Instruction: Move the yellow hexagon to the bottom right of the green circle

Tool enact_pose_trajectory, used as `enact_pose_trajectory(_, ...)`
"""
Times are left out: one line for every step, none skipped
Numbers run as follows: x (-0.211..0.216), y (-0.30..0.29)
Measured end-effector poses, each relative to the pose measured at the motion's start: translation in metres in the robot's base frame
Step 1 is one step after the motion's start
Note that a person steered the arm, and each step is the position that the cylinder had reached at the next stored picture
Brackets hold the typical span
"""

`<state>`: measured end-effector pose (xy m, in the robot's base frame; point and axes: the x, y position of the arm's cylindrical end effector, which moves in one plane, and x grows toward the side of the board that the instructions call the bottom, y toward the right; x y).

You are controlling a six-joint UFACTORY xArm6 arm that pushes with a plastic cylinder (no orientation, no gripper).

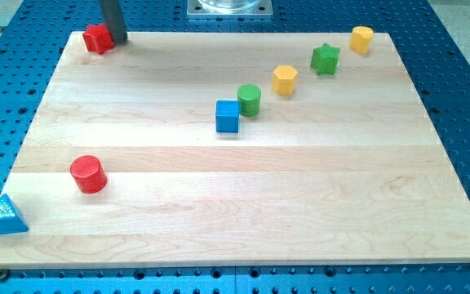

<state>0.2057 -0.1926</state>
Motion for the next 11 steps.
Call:
enact_pose_trajectory(0.01, 0.025)
enact_pose_trajectory(0.054, 0.094)
enact_pose_trajectory(0.074, 0.132)
enact_pose_trajectory(0.066, 0.183)
enact_pose_trajectory(0.077, 0.24)
enact_pose_trajectory(0.092, 0.27)
enact_pose_trajectory(0.099, 0.294)
enact_pose_trajectory(0.16, 0.276)
enact_pose_trajectory(0.204, 0.276)
enact_pose_trajectory(0.169, 0.329)
enact_pose_trajectory(0.116, 0.414)
